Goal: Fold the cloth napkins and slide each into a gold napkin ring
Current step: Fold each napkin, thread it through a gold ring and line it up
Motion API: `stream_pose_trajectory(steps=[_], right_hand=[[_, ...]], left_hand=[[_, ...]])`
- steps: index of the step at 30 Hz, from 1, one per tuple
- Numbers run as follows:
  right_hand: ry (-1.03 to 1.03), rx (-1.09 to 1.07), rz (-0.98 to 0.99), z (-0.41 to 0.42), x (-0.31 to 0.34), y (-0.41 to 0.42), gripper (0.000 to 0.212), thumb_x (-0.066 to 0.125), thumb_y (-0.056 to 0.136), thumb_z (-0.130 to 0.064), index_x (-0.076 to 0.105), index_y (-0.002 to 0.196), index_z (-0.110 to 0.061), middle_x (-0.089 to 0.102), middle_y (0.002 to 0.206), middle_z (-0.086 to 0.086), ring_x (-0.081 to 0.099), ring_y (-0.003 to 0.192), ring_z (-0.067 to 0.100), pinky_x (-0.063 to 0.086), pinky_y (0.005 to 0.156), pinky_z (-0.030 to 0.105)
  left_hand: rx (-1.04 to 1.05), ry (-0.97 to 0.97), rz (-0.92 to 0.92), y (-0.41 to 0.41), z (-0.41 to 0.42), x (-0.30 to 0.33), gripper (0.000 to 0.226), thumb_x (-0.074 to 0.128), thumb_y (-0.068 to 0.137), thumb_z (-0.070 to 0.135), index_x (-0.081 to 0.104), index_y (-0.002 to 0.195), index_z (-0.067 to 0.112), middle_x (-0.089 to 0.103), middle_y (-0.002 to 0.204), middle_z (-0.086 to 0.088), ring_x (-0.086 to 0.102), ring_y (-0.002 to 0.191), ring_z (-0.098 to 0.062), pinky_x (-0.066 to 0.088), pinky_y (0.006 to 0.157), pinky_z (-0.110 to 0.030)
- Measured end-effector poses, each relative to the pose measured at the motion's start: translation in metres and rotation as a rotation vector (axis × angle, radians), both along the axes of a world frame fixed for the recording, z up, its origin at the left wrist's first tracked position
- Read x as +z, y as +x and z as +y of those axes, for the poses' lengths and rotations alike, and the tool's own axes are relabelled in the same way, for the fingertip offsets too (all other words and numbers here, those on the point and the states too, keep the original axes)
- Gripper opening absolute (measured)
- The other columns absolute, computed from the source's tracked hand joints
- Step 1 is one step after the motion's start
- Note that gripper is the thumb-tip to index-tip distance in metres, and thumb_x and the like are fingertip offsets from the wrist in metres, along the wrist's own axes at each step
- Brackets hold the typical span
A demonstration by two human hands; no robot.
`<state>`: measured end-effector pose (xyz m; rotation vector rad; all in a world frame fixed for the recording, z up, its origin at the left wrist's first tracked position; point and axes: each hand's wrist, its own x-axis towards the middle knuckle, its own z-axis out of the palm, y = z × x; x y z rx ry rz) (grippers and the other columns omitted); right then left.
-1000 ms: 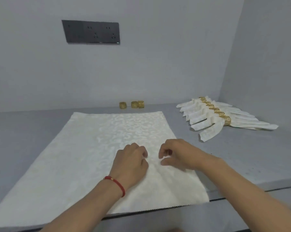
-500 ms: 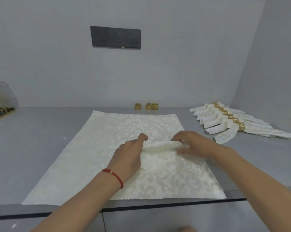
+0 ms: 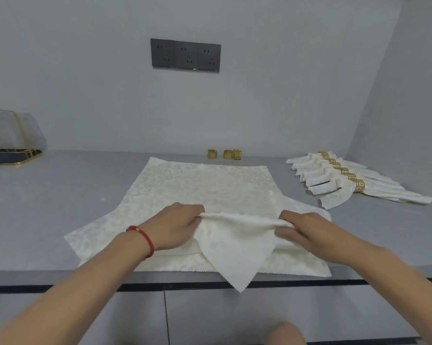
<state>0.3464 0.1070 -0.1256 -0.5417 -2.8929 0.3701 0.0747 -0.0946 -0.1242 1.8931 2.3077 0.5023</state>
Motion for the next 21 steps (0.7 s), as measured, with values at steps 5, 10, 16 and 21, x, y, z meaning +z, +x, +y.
stream_pose_trajectory(steps=[5, 10, 16, 21], right_hand=[[-0.142, 0.008, -0.053, -0.021, 0.001, 0.001, 0.045, 0.077, 0.074, -0.068, 0.049, 0.097, -0.042, 0.066, 0.082, -0.002, 0.056, 0.074, 0.015, 0.039, 0.065, 0.03], [-0.174, 0.041, -0.073, -0.024, 0.002, -0.004, 0.036, 0.077, 0.08, -0.061, 0.053, 0.092, -0.036, 0.068, 0.079, -0.021, 0.055, 0.069, 0.003, 0.037, 0.063, 0.018], [-0.194, 0.03, 0.041, -0.009, -0.001, -0.03, 0.041, 0.051, 0.092, -0.072, 0.059, 0.087, -0.032, 0.061, 0.071, -0.009, 0.053, 0.062, 0.01, 0.04, 0.065, 0.03], [-0.229, 0.015, 0.1, 0.004, 0.003, -0.056, 0.041, 0.051, 0.102, -0.05, 0.053, 0.069, -0.027, 0.045, 0.054, -0.013, 0.038, 0.049, 0.007, 0.031, 0.051, 0.023]], left_hand=[[-0.107, -0.206, -0.35, -0.005, -0.034, 0.009, 0.045, 0.059, 0.077, 0.029, 0.048, 0.117, 0.045, 0.065, 0.103, 0.008, 0.062, 0.096, -0.021, 0.052, 0.089, -0.041], [-0.214, -0.261, -0.236, -0.013, -0.051, 0.012, 0.08, 0.071, 0.081, 0.017, 0.022, 0.131, 0.054, 0.058, 0.1, 0.004, 0.06, 0.086, -0.022, 0.054, 0.082, -0.035], [-0.212, -0.066, -0.384, -0.036, -0.039, 0.009, 0.037, 0.068, 0.092, 0.024, 0.043, 0.117, 0.035, 0.056, 0.106, 0.005, 0.056, 0.089, -0.022, 0.049, 0.083, -0.035], [-0.12, 0.064, -0.504, -0.06, -0.019, 0.0, 0.011, 0.06, 0.098, 0.032, 0.066, 0.097, 0.022, 0.067, 0.097, -0.009, 0.056, 0.085, -0.034, 0.047, 0.079, -0.044]])
